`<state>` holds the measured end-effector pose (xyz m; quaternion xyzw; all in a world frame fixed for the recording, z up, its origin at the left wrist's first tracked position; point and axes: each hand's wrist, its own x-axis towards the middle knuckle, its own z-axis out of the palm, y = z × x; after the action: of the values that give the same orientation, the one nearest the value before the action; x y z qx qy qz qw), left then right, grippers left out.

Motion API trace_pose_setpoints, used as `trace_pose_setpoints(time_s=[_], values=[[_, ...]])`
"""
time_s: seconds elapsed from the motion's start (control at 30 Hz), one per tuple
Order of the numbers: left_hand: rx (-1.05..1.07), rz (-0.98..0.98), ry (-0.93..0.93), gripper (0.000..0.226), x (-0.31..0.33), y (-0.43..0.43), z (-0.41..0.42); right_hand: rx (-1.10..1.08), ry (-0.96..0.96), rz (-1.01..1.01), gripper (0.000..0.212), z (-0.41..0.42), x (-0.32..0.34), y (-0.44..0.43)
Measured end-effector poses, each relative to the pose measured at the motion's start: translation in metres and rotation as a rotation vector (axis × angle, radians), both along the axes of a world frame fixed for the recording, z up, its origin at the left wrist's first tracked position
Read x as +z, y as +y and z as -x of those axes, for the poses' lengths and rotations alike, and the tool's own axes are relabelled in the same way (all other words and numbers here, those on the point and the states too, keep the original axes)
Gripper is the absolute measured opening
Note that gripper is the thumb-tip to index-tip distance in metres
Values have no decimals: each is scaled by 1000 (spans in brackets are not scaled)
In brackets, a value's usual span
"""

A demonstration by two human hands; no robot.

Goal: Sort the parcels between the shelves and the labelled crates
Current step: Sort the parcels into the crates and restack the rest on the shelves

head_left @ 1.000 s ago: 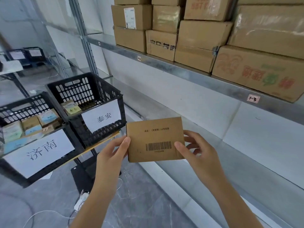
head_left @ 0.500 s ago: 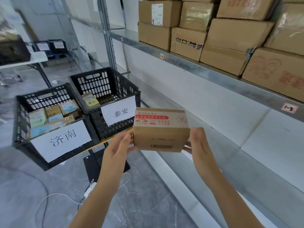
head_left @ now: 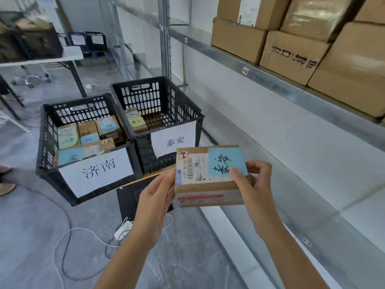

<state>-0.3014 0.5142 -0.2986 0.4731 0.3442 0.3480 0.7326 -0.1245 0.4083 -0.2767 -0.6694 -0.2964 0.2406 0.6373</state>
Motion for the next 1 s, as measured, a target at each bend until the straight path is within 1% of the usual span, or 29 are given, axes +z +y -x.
trace_pose_setpoints(time_s=[0.07,0.17,0.27,0.37,0.43,0.53,0.6,0.67,0.77,0.83,0.93,1.0], values=[[18,70,-29,45,-3,12,0,28,-37,-40,37,3,2,20],[68,123,-55,42,-4,33,-1,50,-66,-81,44,10,5,52],[73,145,-76,50,-6,59,3,68,-64,-94,49,16,10,81],[47,96,-48,49,-3,87,12,62,-42,-50,43,18,11,108],[51,45,-44,48,1,107,18,57,-17,4,44,18,12,126],[61,-19,-17,41,7,140,28,82,118,76,56,19,13,152],[16,-79,19,38,13,162,33,132,188,150,65,16,16,169],[-23,-135,61,38,24,186,40,211,153,256,71,10,22,185],[-104,-182,136,39,41,224,50,466,101,338,60,-2,33,212],[-163,-183,209,38,51,249,53,613,84,398,57,-8,37,234],[-162,-218,314,41,62,288,46,762,121,435,51,-17,34,272],[-174,-274,363,40,70,313,39,845,153,443,53,-24,29,298]])
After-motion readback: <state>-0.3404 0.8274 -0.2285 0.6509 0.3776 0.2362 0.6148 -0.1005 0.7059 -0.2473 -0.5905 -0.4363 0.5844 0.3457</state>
